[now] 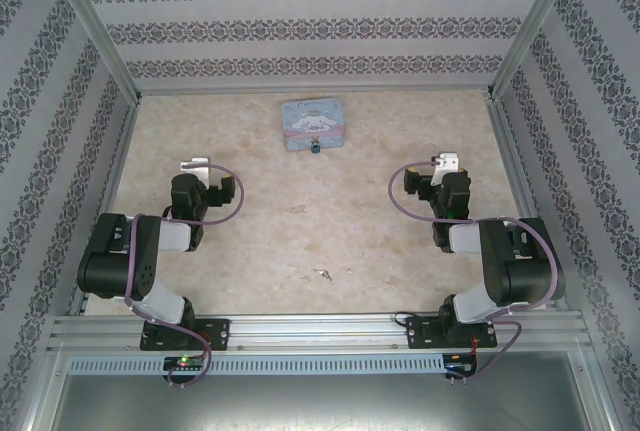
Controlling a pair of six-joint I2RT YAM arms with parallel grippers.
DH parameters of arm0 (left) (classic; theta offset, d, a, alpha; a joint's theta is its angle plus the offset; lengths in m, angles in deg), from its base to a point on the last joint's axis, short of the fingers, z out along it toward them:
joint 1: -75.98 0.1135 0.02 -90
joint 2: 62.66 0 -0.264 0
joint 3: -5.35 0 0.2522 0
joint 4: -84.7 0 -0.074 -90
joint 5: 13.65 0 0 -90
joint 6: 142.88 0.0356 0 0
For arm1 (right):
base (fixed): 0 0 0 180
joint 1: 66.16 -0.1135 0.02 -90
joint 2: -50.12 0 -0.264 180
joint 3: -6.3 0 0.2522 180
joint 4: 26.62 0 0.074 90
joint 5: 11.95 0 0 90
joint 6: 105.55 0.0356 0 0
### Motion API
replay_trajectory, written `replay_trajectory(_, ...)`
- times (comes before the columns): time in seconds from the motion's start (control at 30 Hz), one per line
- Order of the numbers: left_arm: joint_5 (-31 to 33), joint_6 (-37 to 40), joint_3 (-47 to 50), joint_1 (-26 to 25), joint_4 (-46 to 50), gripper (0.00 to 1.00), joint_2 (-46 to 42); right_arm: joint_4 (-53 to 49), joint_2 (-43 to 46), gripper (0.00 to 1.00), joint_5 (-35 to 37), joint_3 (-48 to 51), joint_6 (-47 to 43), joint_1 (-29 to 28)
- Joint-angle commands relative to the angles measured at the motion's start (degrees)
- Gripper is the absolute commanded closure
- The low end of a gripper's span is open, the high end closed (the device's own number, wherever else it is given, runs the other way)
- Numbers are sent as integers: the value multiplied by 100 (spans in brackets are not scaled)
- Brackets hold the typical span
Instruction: Unlock a padlock with a key
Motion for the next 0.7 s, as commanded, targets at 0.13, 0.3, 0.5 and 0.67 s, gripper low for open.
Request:
replay_trajectory(0.13, -104, 132, -563, 52, 1092, 0, -371, -204, 215, 2, 172, -193, 142, 69)
replay_trajectory(0.3, -82, 122, -972, 52, 1998, 0, -669, -1595, 900, 2, 368, -614, 207, 60)
replay_trajectory(0.5, -76, -83, -1415, 52, 2604, 0, -850, -3686, 1239, 2, 194, -1782, 1414, 191)
replay_trajectory(0.67, -311, -584, -2098, 54, 3116, 0, -617, -4252, 665, 2, -1115, -2748, 2425, 383)
